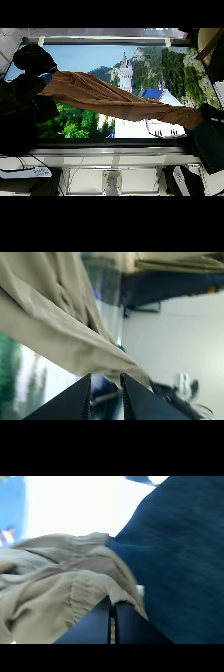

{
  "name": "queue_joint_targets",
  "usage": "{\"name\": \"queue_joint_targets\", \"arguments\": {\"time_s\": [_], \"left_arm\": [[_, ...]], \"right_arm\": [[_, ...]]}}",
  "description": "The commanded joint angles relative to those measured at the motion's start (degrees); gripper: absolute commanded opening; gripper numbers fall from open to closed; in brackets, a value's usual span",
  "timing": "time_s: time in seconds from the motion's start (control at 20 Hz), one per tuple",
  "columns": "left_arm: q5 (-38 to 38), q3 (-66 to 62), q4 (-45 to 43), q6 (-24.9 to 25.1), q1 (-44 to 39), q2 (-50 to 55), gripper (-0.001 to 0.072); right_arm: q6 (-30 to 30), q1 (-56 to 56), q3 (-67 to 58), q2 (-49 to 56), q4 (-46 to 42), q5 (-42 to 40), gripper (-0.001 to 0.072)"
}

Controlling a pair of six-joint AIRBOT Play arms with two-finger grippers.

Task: Fold the clothes and pants, and hang the long-sleeved shirts on hangers.

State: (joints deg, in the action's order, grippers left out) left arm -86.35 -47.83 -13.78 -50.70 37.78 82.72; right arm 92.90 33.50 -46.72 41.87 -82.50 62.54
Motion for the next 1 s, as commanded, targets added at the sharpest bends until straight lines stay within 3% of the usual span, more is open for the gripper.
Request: {"name": "queue_joint_targets", "arguments": {"time_s": [0.0,0.15,0.3,0.35,0.4,0.45,0.5,0.55,0.6,0.75,0.9,0.95], "left_arm": [[8.94,3.78,1.44,2.16,0.04,-3.98,0.0198],[12.81,1.62,1.44,2.29,0.04,-6.78,0.0198],[13.18,-1.53,1.42,2.32,0.07,-8.39,0.0198],[13.57,-3.1,1.4,2.32,0.11,-8.44,0.0198],[14.1,-5.16,1.4,2.36,0.11,-8.44,0.02],[14.01,-7.43,1.38,3.02,0.11,-8.44,0.0243],[12.61,-9.46,1.4,3.65,0.02,-8.44,0.0365],[10.12,-11.43,1.46,3.65,-0.33,-8.46,0.0542],[7.85,-12.85,1.97,3.65,-0.57,-8.46,0.0606],[6.95,-13.46,12.46,3.61,-0.81,-8.39,0.0606],[15.52,-13.46,14.23,1.29,-1.18,-8.37,0.0598],[17.38,-13.46,8.87,1.05,-1.16,-8.37,0.0485]], "right_arm": [[-15.08,10.1,-1.99,2.19,5.4,9.99,0.0017],[-19.87,13.84,-1.29,0.96,8.26,11.85,0.0017],[-22.01,13.97,-1.29,0.68,21.73,13.57,0.0021],[-22.64,13.97,-1.29,0.61,27.17,15.45,0.0103],[-24.96,13.97,-1.46,0.42,33.46,17.16,0.0365],[-26.27,13.97,-1.97,-0.04,40.0,17.49,0.05],[-27.39,13.97,-2.93,-0.76,46.73,16.72,0.0499],[-28.13,13.97,-4.33,-1.46,51.47,15.34,0.0495],[-28.11,13.97,-6.49,-1.95,54.07,13.94,0.0494],[-28.06,13.97,-12.85,-2.23,54.21,13.35,0.0493],[-26.91,13.97,-15.32,-2.25,54.27,15.47,0.0483],[-25.75,13.97,-15.34,-2.25,54.21,16.44,0.048]]}}
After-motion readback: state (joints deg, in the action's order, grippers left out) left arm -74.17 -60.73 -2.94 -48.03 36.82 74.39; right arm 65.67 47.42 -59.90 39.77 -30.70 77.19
